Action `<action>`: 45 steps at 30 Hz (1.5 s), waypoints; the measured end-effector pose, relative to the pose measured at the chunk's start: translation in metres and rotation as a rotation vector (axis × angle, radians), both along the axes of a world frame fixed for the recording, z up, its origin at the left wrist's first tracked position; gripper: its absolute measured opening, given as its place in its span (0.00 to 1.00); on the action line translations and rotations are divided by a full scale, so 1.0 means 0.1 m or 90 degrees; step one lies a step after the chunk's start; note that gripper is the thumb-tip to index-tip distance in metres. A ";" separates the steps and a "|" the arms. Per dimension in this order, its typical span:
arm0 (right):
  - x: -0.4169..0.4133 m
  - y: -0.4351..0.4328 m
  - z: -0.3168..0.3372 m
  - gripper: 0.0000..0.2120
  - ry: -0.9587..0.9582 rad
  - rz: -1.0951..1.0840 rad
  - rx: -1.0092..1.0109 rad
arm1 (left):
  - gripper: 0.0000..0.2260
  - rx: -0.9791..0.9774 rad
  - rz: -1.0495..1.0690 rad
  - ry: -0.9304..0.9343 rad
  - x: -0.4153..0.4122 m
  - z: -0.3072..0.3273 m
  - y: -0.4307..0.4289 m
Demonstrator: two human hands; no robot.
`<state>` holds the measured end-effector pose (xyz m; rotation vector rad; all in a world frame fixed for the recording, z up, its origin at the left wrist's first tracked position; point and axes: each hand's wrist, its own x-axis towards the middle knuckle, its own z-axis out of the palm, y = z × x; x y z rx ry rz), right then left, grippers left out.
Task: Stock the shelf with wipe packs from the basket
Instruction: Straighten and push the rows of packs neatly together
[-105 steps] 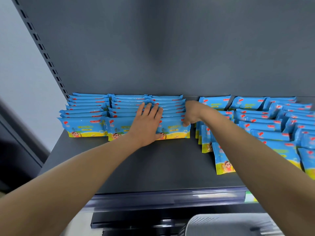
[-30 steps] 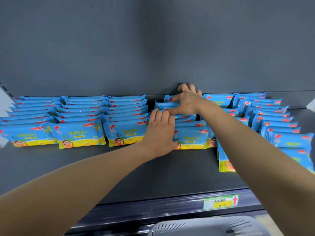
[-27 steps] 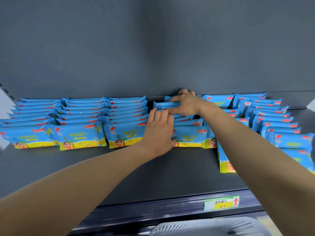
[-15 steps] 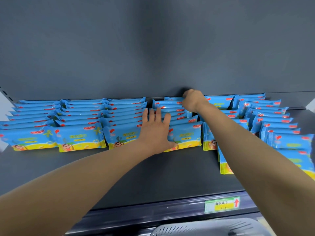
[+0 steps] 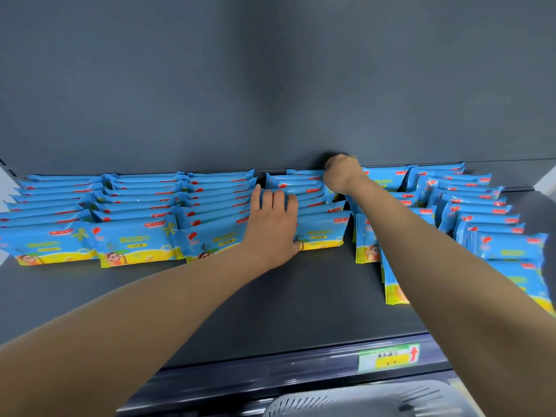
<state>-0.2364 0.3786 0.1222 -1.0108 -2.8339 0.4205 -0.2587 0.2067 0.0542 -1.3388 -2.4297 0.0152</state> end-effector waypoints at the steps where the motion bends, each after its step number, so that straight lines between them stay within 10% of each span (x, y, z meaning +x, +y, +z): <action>1: -0.01 0.01 0.01 0.15 0.007 0.000 -0.009 | 0.40 -0.006 0.000 -0.013 -0.02 0.01 0.00; 17: -0.09 -0.08 -0.03 0.17 0.127 -0.092 -0.245 | 0.44 -0.026 -0.082 -0.043 -0.24 0.03 -0.14; 29: 0.16 -0.17 0.07 0.20 -0.070 -0.075 -0.310 | 0.42 0.008 -0.056 -0.046 -0.25 0.02 -0.18; 39: 0.18 -0.33 0.07 0.20 -0.086 -0.017 -0.104 | 0.43 -0.049 -0.071 0.046 -0.40 -0.02 -0.47; 45: 0.32 -0.54 0.17 0.55 -0.287 0.112 -0.072 | 0.40 -0.048 -0.072 0.033 -0.42 -0.03 -0.48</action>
